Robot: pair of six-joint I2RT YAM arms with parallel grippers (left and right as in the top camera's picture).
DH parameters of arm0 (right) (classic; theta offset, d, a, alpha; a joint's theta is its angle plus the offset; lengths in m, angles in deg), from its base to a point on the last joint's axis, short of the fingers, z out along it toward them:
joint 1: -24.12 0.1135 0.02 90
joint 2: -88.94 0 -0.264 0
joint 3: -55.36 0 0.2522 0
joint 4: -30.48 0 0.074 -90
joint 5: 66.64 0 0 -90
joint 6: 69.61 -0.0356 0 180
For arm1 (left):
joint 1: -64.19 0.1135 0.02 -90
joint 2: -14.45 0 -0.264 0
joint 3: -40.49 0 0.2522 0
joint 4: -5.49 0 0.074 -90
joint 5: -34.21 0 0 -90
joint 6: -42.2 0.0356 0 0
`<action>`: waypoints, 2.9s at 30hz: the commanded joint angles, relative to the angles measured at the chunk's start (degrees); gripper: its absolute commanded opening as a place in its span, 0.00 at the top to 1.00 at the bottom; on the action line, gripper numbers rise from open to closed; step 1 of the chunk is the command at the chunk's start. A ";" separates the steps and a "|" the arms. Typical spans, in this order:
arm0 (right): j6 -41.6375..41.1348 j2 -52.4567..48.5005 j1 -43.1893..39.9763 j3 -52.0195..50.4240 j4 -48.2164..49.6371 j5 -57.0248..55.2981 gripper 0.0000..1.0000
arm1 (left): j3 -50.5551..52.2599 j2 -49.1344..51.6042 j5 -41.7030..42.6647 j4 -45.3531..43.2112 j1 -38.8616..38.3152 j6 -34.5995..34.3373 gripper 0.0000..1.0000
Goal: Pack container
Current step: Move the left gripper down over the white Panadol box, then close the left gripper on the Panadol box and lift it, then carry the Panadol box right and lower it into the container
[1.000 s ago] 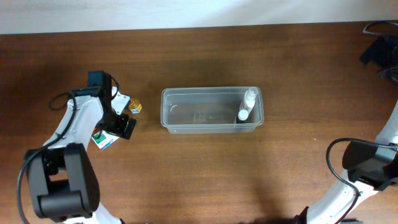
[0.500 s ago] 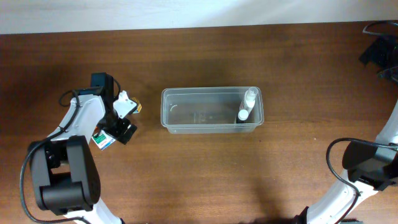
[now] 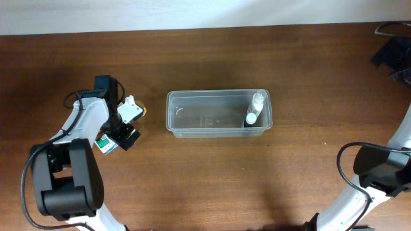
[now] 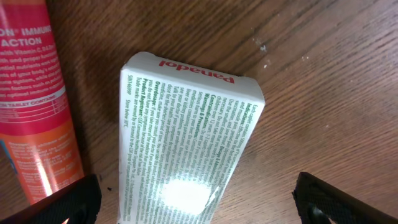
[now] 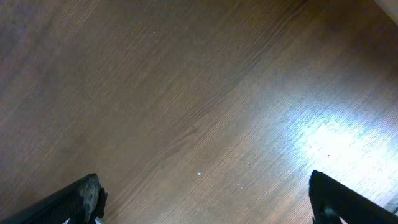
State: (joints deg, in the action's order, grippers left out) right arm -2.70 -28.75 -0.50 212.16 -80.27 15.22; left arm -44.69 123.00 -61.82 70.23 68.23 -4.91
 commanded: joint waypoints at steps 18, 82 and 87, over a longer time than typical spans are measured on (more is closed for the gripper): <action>0.35 1.07 -0.15 0.76 -0.31 -0.94 0.02 | 0.13 1.95 0.85 -1.29 0.13 3.06 0.08; 0.35 1.07 -0.15 0.76 -0.31 -0.94 0.02 | -17.53 5.64 11.19 9.68 -2.89 -27.23 0.65; 0.35 1.07 -0.15 0.76 -0.31 -0.94 0.02 | -26.16 5.64 11.19 13.35 -5.90 -26.77 0.65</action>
State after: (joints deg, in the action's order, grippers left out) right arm -2.68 -28.75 -0.50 212.16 -80.27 15.20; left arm -65.06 128.16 -51.74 82.07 64.44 -31.37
